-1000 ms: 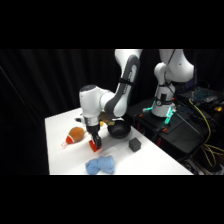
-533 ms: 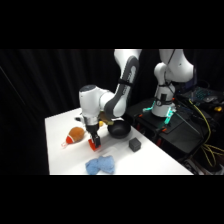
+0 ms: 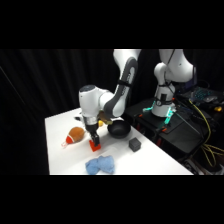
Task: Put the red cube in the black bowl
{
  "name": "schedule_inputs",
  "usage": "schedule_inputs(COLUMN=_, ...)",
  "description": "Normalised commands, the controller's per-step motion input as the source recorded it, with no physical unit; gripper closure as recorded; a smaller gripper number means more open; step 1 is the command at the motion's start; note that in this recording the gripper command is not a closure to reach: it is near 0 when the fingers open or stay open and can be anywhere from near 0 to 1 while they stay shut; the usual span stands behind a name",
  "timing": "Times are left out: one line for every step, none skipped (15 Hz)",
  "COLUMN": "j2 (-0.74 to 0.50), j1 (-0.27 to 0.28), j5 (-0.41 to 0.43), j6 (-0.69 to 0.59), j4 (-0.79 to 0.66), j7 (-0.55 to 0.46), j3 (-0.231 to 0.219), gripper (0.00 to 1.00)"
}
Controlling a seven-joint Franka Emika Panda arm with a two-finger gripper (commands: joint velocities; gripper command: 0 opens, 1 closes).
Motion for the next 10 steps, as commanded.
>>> schedule_inputs(j2=0.07, j1=0.06, j5=-0.059, j6=0.02, j4=0.11, j7=0.07, j3=-0.039, gripper=0.0)
schedule_inputs(j2=0.09, j1=0.038, j5=-0.032, j6=0.01, j4=0.14, j7=0.05, j3=-0.012, gripper=0.0)
schedule_inputs(j2=0.1, j1=0.018, j5=-0.008, j6=0.0, j4=0.15, j7=0.03, j3=0.012, gripper=0.0)
schedule_inputs(j2=0.12, j1=0.005, j5=0.006, j6=0.0, j4=0.17, j7=0.02, j3=0.024, gripper=0.0)
schedule_inputs(j2=0.13, j1=0.004, j5=0.01, j6=0.0, j4=0.17, j7=0.02, j3=0.026, gripper=0.0)
schedule_inputs(j2=0.12, j1=0.01, j5=0.005, j6=0.0, j4=0.16, j7=0.02, j3=0.02, gripper=0.0)
schedule_inputs(j2=0.12, j1=0.015, j5=0.002, j6=0.01, j4=0.15, j7=0.02, j3=0.016, gripper=0.0)
schedule_inputs(j2=0.1, j1=0.016, j5=0.002, j6=0.0, j4=0.15, j7=0.02, j3=0.013, gripper=1.0)
schedule_inputs(j2=0.08, j1=0.018, j5=0.005, j6=0.0, j4=0.13, j7=0.03, j3=0.011, gripper=1.0)
schedule_inputs(j2=0.05, j1=0.018, j5=0.006, j6=-0.03, j4=0.12, j7=0.02, j3=0.012, gripper=1.0)
